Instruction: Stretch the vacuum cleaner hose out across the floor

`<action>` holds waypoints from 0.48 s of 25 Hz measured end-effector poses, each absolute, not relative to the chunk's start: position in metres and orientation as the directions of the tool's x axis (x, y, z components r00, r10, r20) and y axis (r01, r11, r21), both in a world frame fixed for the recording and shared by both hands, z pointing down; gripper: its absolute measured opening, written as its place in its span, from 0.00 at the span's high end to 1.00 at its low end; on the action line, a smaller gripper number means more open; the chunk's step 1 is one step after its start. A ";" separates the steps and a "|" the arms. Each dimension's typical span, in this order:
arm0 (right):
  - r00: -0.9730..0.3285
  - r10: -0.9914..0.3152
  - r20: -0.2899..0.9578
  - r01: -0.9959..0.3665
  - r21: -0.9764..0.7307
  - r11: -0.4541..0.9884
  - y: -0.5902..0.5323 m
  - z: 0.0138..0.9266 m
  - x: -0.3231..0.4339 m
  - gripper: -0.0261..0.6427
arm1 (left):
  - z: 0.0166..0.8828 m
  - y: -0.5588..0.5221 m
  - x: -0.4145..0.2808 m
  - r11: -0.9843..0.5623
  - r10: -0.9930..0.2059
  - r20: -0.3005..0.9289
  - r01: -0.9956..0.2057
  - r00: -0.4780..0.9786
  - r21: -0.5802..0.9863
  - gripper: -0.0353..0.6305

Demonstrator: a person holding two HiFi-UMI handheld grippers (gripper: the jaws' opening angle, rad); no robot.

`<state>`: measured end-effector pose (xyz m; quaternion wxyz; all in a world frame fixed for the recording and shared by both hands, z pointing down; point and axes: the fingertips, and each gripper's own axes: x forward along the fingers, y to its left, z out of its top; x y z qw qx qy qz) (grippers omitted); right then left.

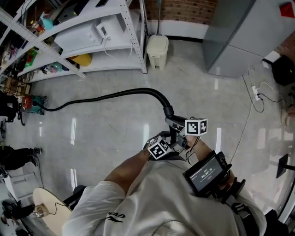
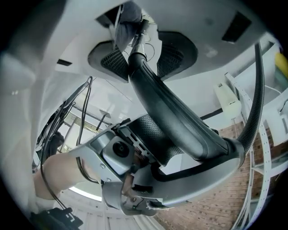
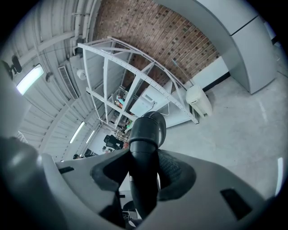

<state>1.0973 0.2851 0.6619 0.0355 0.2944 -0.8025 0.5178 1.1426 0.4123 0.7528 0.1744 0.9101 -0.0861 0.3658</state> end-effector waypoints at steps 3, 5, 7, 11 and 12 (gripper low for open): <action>-0.829 -0.426 0.364 -0.504 -0.815 0.285 0.292 0.669 1.089 0.70 | 0.755 0.416 1.134 -0.908 -0.018 0.699 -0.304 0.715 0.288 0.68; -0.832 -0.420 0.362 -0.500 -0.818 0.286 0.298 0.674 1.085 0.70 | 0.758 0.419 1.130 -0.896 -0.008 0.699 -0.316 0.715 0.312 0.68; -0.836 -0.412 0.362 -0.495 -0.820 0.286 0.304 0.677 1.080 0.70 | 0.760 0.423 1.127 -0.886 -0.003 0.698 -0.325 0.716 0.330 0.68; -0.839 -0.405 0.363 -0.494 -0.820 0.288 0.309 0.679 1.075 0.70 | 0.760 0.424 1.125 -0.882 -0.010 0.692 -0.332 0.722 0.334 0.68; -0.839 -0.406 0.363 -0.494 -0.820 0.289 0.309 0.680 1.074 0.70 | 0.762 0.423 1.124 -0.883 -0.010 0.693 -0.332 0.721 0.333 0.68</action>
